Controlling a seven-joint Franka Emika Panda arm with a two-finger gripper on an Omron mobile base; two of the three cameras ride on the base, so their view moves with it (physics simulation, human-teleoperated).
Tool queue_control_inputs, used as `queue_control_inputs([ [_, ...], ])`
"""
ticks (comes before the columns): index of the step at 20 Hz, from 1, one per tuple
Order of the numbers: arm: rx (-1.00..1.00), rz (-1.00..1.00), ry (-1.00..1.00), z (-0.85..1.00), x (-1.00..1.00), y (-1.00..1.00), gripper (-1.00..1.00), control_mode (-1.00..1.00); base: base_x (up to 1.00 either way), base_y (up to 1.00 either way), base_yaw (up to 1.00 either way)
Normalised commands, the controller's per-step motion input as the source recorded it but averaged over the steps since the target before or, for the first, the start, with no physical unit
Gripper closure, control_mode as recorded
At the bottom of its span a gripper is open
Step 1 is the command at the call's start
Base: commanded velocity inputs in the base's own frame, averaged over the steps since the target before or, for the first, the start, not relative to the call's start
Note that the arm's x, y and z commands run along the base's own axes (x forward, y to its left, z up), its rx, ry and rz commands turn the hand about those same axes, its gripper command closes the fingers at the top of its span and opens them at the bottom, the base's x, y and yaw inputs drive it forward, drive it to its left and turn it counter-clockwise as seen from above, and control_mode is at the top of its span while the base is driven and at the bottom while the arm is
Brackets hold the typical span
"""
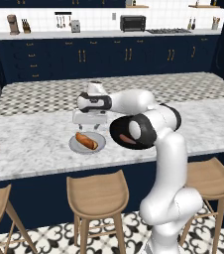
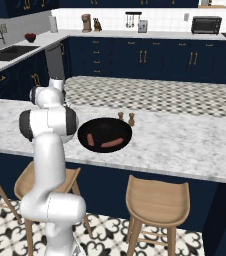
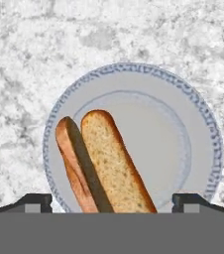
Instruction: Place one bun and one sausage from the bowl on each plate.
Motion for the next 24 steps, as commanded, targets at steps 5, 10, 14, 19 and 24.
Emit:
queue_control_inputs([
  [5, 0.01, -0.10, -0.03, 0.57, -0.12, -1.00, -1.00, -1.00, 0.00, 0.00, 0.00],
  [10, 0.00, -0.04, -0.13, -0.06, -0.49, -1.00, -1.00, -1.00, 0.00, 0.00, 0.00],
  [14, 0.00, -0.02, -0.19, -0.33, -0.76, -1.00, -1.00, -1.00, 0.00, 0.00, 0.00],
  [19, -0.01, -0.12, -0.18, -0.63, -0.84, -0.91, -1.00, -1.00, 0.00, 0.00, 0.00],
  [24, -0.05, 0.00, 0.00, -0.19, 0.26, -0.01, -1.00, -1.00, 0.00, 0.00, 0.00],
])
